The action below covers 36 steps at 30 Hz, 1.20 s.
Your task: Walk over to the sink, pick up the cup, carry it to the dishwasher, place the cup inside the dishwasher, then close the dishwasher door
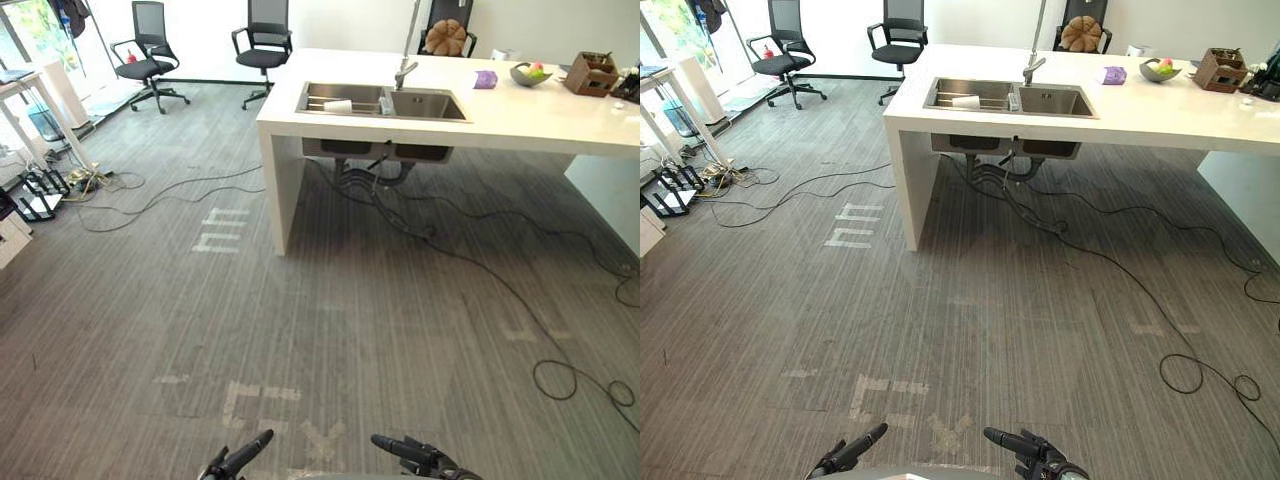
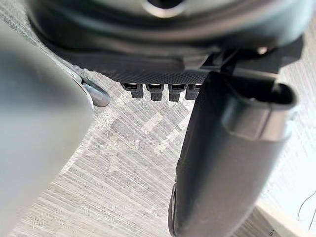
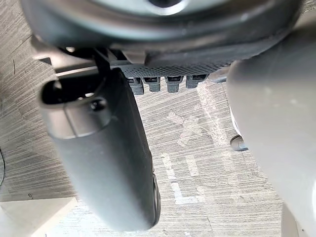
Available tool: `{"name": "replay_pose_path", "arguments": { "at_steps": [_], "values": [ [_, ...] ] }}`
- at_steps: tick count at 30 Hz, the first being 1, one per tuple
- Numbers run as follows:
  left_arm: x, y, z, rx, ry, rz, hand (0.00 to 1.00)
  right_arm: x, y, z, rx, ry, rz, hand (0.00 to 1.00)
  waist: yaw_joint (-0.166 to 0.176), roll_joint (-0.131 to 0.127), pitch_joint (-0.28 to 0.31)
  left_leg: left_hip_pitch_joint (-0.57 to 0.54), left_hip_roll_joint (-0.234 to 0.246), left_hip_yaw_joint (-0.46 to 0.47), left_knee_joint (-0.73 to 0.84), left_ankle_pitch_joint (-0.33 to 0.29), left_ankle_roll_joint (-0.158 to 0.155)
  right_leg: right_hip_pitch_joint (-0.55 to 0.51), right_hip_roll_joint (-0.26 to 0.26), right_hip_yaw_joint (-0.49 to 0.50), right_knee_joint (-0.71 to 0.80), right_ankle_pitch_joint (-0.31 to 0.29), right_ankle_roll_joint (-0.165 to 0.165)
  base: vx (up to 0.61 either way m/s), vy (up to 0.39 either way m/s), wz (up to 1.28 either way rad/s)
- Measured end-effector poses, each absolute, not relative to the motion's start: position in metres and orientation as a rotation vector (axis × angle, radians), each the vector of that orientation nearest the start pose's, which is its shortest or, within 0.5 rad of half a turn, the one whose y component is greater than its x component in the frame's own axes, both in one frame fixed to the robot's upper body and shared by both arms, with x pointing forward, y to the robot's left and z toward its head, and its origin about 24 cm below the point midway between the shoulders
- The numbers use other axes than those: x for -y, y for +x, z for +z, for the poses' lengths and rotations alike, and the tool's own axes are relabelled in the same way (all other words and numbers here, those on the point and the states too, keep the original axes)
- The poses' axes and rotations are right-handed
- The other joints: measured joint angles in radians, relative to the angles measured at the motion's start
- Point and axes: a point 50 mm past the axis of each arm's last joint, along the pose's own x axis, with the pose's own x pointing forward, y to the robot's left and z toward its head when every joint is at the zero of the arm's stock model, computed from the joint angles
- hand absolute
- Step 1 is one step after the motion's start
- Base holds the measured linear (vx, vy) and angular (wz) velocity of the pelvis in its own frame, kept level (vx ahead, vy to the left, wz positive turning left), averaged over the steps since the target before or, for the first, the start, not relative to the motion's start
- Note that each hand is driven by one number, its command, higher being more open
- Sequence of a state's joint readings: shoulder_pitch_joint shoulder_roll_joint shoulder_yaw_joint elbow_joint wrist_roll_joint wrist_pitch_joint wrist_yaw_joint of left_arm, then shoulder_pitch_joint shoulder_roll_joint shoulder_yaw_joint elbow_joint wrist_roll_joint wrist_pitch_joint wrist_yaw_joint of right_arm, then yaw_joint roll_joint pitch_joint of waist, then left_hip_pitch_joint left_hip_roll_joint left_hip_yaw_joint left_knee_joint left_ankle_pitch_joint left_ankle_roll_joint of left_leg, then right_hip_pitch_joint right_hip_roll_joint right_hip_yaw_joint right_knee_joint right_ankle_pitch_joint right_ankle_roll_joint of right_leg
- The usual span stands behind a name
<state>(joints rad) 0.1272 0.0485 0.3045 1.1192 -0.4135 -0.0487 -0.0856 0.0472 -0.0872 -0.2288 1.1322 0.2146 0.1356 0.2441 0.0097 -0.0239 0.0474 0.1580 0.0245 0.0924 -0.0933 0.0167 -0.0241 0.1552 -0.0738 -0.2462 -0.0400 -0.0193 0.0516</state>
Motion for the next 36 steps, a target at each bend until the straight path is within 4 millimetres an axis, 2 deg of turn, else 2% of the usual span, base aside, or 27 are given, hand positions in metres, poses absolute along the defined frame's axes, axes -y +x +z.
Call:
{"name": "replay_pose_path", "arguments": {
  "at_steps": [3,6,7,8,9,10,11,12,14,17,19,21,22,23,24,25,27,28,29,30,31,32,33,34,35,36],
  "values": [
    [-0.203,0.060,-0.169,-1.068,-0.513,0.524,1.00,0.193,0.081,-0.168,-1.211,0.421,-0.169,1.00,0.000,-0.004,0.003,0.001,-0.003,-0.003,0.000,0.001,0.001,-0.001,-0.004,-0.001,0.008,-0.002,0.003,-0.04,-0.003,0.03],
    [-0.203,0.061,-0.168,-1.073,-0.500,0.512,1.00,0.193,0.083,-0.167,-1.204,0.418,-0.168,1.00,-0.001,-0.006,0.008,0.000,-0.017,-0.016,0.001,-0.003,0.012,-0.041,-0.032,-0.009,0.115,-0.057,0.021,-0.04,0.019,0.14],
    [-0.205,0.062,-0.168,-1.070,-0.491,0.505,1.00,0.194,0.086,-0.166,-1.188,0.414,-0.164,1.00,-0.001,-0.020,0.016,0.005,-0.039,-0.028,0.002,-0.016,0.027,-0.082,-0.070,-0.011,0.234,-0.116,0.039,-0.03,0.050,0.24],
    [-0.206,0.063,-0.167,-1.068,-0.491,0.505,1.00,0.194,0.087,-0.166,-1.182,0.412,-0.163,1.00,0.001,-0.027,0.021,0.009,-0.045,-0.030,0.002,-0.019,0.032,-0.101,-0.089,-0.008,0.289,-0.136,0.052,-0.04,0.066,0.17],
    [-0.206,0.065,-0.167,-1.063,-0.495,0.506,1.00,0.195,0.093,-0.163,-1.153,0.402,-0.158,1.00,0.006,-0.029,0.031,0.017,-0.054,-0.029,0.003,-0.023,0.044,-0.163,-0.116,0.014,0.432,-0.151,0.055,-0.02,0.051,0.04],
    [-0.206,0.065,-0.167,-1.062,-0.495,0.506,1.00,0.196,0.094,-0.163,-1.148,0.401,-0.157,1.00,0.006,-0.029,0.033,0.019,-0.055,-0.029,0.004,-0.025,0.046,-0.172,-0.118,0.017,0.450,-0.151,0.054,-0.02,0.083,0.04],
    [-0.210,0.069,-0.165,-1.045,-0.492,0.507,1.00,0.193,0.103,-0.160,-1.105,0.398,-0.137,1.00,0.001,-0.031,0.048,0.037,-0.061,-0.037,0.018,-0.035,0.063,-0.252,-0.135,0.065,0.644,-0.137,0.038,0.01,0.072,0.22],
    [-0.211,0.070,-0.164,-1.048,-0.490,0.510,1.00,0.191,0.102,-0.160,-1.099,0.411,-0.140,1.00,-0.004,-0.038,0.046,0.044,-0.052,-0.055,0.035,-0.047,0.070,-0.262,-0.130,0.079,0.666,-0.168,0.024,0.04,0.054,0.30],
    [-0.210,0.073,-0.164,-1.045,-0.494,0.505,1.00,0.189,0.103,-0.160,-1.092,0.429,-0.142,1.00,-0.002,-0.036,0.047,0.042,-0.031,-0.071,0.051,-0.065,0.066,-0.279,-0.109,0.068,0.630,-0.193,0.017,0.10,0.009,0.26],
    [-0.210,0.074,-0.165,-1.049,-0.533,0.538,1.00,0.198,0.108,-0.156,-1.037,0.474,-0.149,1.00,-0.005,-0.025,0.066,0.034,0.017,-0.078,0.110,-0.124,0.053,-0.358,-0.073,0.046,0.559,-0.190,0.014,0.19,-0.062,0.05],
    [-0.207,0.078,-0.165,-1.049,-0.543,0.532,1.00,0.202,0.111,-0.154,-1.011,0.474,-0.133,1.00,-0.006,-0.010,0.080,0.034,0.057,-0.084,0.163,-0.180,0.031,-0.395,-0.045,0.046,0.482,-0.161,0.015,0.27,-0.146,0.08],
    [-0.208,0.081,-0.165,-1.051,-0.545,0.543,1.00,0.203,0.110,-0.153,-1.006,0.486,-0.137,1.00,-0.004,-0.007,0.093,0.059,0.086,-0.103,0.221,-0.265,-0.006,-0.418,-0.051,0.037,0.359,-0.086,0.016,0.40,-0.263,0.22],
    [-0.208,0.080,-0.166,-1.050,-0.548,0.553,1.00,0.203,0.107,-0.154,-1.011,0.490,-0.144,1.00,-0.003,-0.010,0.096,0.079,0.091,-0.111,0.238,-0.302,-0.019,-0.410,-0.057,0.033,0.327,-0.072,0.019,0.56,-0.397,0.33],
    [-0.208,0.079,-0.166,-1.056,-0.543,0.560,1.00,0.205,0.103,-0.155,-1.014,0.498,-0.162,1.00,-0.002,-0.007,0.102,0.113,0.103,-0.119,0.246,-0.339,-0.030,-0.389,-0.063,0.031,0.331,-0.022,0.013,0.43,-0.310,0.37],
    [-0.205,0.079,-0.167,-1.063,-0.541,0.557,1.00,0.208,0.100,-0.155,-1.012,0.505,-0.181,1.00,-0.004,0.006,0.106,0.141,0.121,-0.127,0.246,-0.359,-0.024,-0.378,-0.056,0.019,0.363,0.005,0.003,0.57,-0.374,0.55],
    [-0.199,0.078,-0.168,-1.073,-0.531,0.541,1.00,0.213,0.093,-0.156,-1.014,0.518,-0.218,1.00,-0.003,0.017,0.100,0.167,0.148,-0.133,0.272,-0.366,-0.007,-0.382,-0.047,-0.010,0.453,-0.039,-0.045,0.47,-0.287,0.52],
    [-0.196,0.082,-0.166,-1.050,-0.526,0.532,1.00,0.215,0.091,-0.156,-1.027,0.532,-0.251,1.00,-0.002,0.041,0.095,0.115,0.164,-0.137,0.437,-0.348,-0.011,-0.370,-0.039,-0.035,0.528,-0.133,-0.068,0.57,-0.349,0.30],
    [-0.195,0.081,-0.167,-1.051,-0.538,0.543,1.00,0.217,0.090,-0.157,-1.047,0.537,-0.262,1.00,-0.003,0.051,0.086,0.103,0.181,-0.144,0.520,-0.306,-0.006,-0.343,-0.021,-0.044,0.549,-0.178,-0.082,0.67,-0.379,0.03],
    [-0.194,0.081,-0.167,-1.051,-0.546,0.551,1.00,0.217,0.089,-0.157,-1.060,0.539,-0.265,1.00,-0.005,0.059,0.081,0.094,0.187,-0.159,0.555,-0.282,-0.006,-0.327,-0.009,-0.045,0.548,-0.194,-0.086,0.66,-0.322,-0.09],
    [-0.192,0.080,-0.167,-1.045,-0.569,0.573,1.00,0.217,0.087,-0.158,-1.079,0.542,-0.273,1.00,-0.004,0.073,0.068,0.051,0.194,-0.193,0.656,-0.220,-0.024,-0.299,0.017,-0.045,0.528,-0.218,-0.088,0.55,-0.236,-0.09],
    [-0.192,0.080,-0.167,-1.035,-0.587,0.589,1.00,0.217,0.086,-0.158,-1.085,0.540,-0.273,1.00,-0.004,0.082,0.062,0.010,0.200,-0.209,0.735,-0.172,-0.059,-0.279,0.031,-0.049,0.505,-0.226,-0.088,0.55,-0.193,-0.09],
    [-0.189,0.082,-0.166,-1.000,-0.612,0.609,1.00,0.216,0.080,-0.160,-1.103,0.534,-0.282,1.00,-0.002,0.096,0.060,-0.092,0.213,-0.221,0.925,0.003,-0.123,-0.219,0.066,-0.046,0.437,-0.236,-0.099,0.53,-0.132,-0.10],
    [-0.191,0.086,-0.163,-0.956,-0.602,0.611,1.00,0.218,0.078,-0.160,-1.123,0.532,-0.286,1.00,0.005,0.095,0.066,-0.209,0.215,-0.213,1.131,-0.034,-0.129,-0.144,0.092,-0.036,0.367,-0.236,-0.108,0.52,-0.108,-0.13],
    [-0.190,0.089,-0.161,-0.935,-0.589,0.600,1.00,0.217,0.077,-0.161,-1.136,0.529,-0.284,1.00,0.006,0.095,0.068,-0.256,0.204,-0.206,1.208,-0.082,-0.124,-0.098,0.098,-0.033,0.334,-0.234,-0.109,0.50,-0.078,-0.28],
    [-0.194,0.092,-0.159,-0.900,-0.547,0.561,1.00,0.214,0.074,-0.162,-1.162,0.516,-0.261,1.00,0.019,0.075,0.078,-0.320,0.172,-0.169,1.260,-0.167,-0.114,-0.009,0.096,-0.012,0.271,-0.226,-0.104,0.51,-0.059,-0.51],
    [-0.196,0.096,-0.156,-0.859,-0.514,0.497,1.00,0.209,0.075,-0.163,-1.175,0.503,-0.221,1.00,0.037,0.057,0.081,-0.388,0.149,-0.106,1.220,-0.231,-0.089,0.059,0.085,0.018,0.215,-0.225,-0.102,0.51,-0.038,-0.63]
  ]
}}
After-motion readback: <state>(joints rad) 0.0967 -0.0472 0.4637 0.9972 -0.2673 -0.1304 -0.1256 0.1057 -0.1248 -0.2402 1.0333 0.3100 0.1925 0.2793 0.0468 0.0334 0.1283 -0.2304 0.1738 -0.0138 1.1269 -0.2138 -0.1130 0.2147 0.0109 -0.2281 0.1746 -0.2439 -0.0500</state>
